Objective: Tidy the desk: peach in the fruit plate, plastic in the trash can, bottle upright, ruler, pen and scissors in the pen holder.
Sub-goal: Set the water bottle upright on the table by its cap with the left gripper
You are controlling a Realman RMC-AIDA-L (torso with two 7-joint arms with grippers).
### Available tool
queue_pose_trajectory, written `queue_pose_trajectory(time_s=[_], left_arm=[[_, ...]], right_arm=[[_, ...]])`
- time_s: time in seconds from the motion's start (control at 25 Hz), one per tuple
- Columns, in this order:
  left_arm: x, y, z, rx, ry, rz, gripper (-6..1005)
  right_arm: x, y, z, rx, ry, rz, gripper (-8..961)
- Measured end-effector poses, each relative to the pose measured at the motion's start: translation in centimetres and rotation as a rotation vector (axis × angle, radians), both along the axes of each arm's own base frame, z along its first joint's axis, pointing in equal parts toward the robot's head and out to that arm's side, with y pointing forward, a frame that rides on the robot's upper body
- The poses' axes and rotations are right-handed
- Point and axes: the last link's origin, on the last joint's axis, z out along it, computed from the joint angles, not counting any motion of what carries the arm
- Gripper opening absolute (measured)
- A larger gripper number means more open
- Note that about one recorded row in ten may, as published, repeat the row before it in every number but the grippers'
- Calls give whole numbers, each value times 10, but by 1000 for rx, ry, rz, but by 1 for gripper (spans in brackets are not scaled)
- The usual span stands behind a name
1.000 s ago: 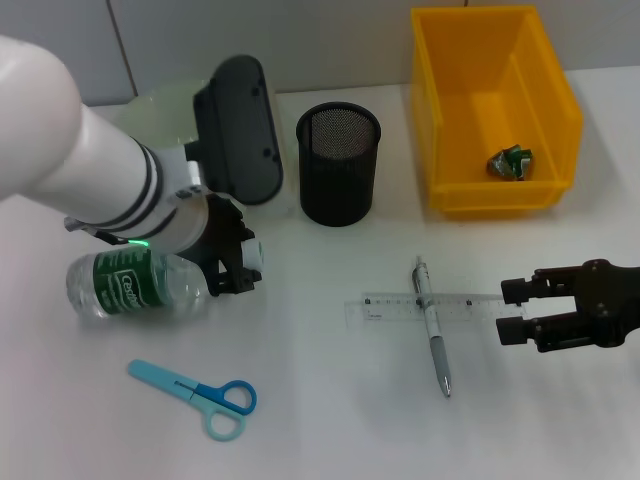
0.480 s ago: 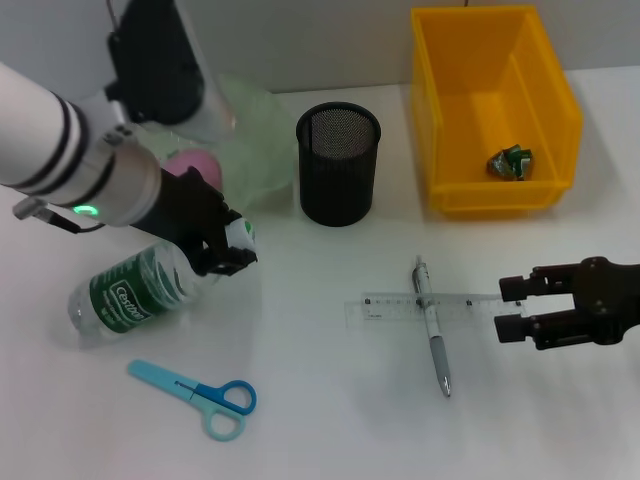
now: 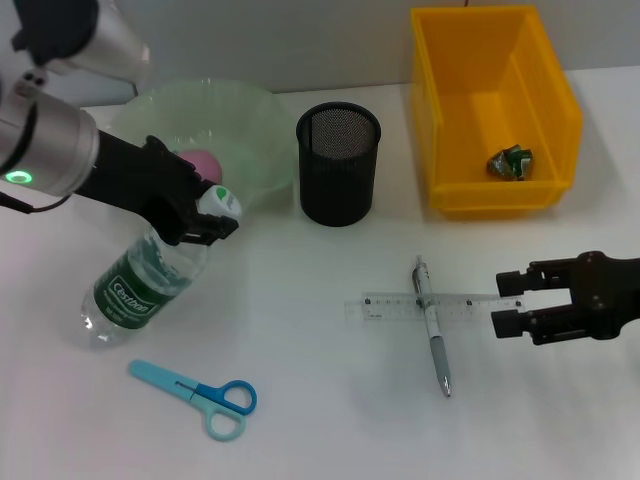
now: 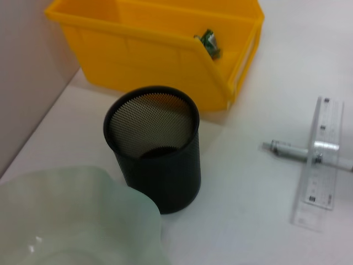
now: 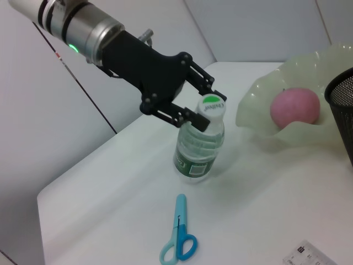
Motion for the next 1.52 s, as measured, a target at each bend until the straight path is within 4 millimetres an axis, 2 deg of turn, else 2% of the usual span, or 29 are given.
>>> queue_pose_trajectory(time_s=[0.92,1.52], left_arm=[[-41,-8,64,55,-179,96,439],[-54,-10,83,105,-210,113,439]], right_arm=[[-3,2,-3,-11,16,-5,768],[-4,4,-2,-7,18,-3,768]])
